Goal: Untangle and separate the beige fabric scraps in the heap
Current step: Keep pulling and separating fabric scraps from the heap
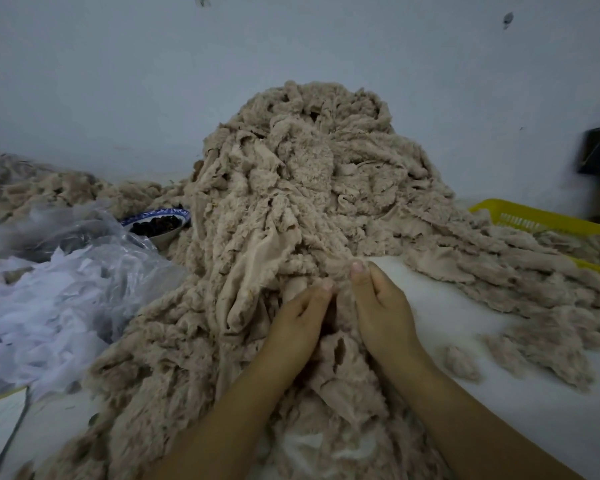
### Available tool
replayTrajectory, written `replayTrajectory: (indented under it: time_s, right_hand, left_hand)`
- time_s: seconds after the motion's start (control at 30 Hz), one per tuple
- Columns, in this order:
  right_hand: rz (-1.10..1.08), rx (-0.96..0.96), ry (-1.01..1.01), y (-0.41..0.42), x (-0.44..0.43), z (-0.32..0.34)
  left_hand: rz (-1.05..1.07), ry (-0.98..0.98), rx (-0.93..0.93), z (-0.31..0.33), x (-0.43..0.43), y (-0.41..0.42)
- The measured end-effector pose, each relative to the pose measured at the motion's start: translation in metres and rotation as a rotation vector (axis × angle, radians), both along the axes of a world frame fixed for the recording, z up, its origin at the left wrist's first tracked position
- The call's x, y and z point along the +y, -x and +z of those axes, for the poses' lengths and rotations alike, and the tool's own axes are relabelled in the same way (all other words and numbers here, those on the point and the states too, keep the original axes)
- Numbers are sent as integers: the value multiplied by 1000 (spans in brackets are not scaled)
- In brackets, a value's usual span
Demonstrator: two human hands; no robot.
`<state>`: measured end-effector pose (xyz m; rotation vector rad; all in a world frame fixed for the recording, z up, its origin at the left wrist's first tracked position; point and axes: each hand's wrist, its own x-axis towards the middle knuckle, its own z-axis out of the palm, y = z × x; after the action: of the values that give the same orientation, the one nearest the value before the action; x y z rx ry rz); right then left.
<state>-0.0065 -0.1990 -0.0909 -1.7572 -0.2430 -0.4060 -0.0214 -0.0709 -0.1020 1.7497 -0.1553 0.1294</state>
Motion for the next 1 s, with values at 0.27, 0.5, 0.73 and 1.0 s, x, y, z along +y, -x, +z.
replayTrajectory:
  time_s: [0.27,0.5,0.73,1.0]
  right_hand:
    - [105,-78,67,11,10,1]
    - [180,175,295,-6,7,-6]
    - [118,209,217,-12,7,-10]
    - [48,289,216,-22,2,-10]
  left_hand:
    - [-111,575,462,15,16,-10]
    - [-104,890,497,15,22,-11]
    - [-170,955,477,18,20,-12]
    - [-252,1053,423,15,19,-13]
